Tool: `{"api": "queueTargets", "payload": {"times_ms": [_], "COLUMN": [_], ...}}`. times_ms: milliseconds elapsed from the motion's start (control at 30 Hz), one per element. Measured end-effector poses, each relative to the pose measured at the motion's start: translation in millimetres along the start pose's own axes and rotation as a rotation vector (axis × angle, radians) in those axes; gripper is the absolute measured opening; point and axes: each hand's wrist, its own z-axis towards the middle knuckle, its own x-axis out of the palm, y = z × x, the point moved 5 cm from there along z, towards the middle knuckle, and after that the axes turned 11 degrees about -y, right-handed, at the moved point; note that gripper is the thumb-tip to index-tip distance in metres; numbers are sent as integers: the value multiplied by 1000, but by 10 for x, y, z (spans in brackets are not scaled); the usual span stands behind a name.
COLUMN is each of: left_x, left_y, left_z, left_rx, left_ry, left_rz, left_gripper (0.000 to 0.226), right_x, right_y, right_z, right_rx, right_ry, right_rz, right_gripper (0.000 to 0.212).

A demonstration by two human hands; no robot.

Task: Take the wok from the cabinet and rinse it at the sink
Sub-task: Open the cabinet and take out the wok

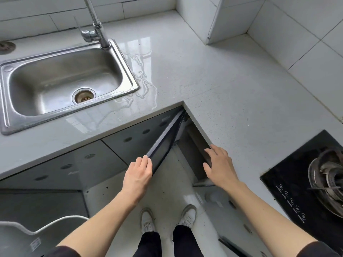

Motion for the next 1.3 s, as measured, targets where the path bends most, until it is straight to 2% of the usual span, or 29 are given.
{"api": "queueTargets", "payload": {"times_ms": [200, 467, 600, 700, 867, 1033, 1200, 1300], "left_x": [87, 67, -42, -3, 53, 81, -8, -84], "left_y": [-30, 295, 473, 588, 705, 721, 693, 664], "left_z": [-17, 124, 235, 312, 292, 246, 226, 234], "left_rx": [-112, -153, -142, -174, -323, -318, -323, -317], "left_ry": [155, 127, 55, 79, 137, 130, 123, 111], "left_rz": [46, 85, 101, 47, -92, -128, -166, -182], "left_gripper": [79, 83, 78, 77, 80, 77, 74, 71], "right_x": [21, 78, 130, 118, 94, 98, 91, 25], "right_y": [115, 120, 101, 91, 67, 57, 48, 77], "right_z": [106, 167, 145, 158, 170, 170, 135, 77], "right_rx": [-11, -6, -24, -41, -57, -54, -34, 10], "right_ry": [-1, 39, 62, 69, 77, 78, 95, 85], "right_rz": [-29, -155, -197, -209, -224, -218, -181, 19], "right_gripper": [56, 68, 77, 80, 82, 83, 82, 75]}}
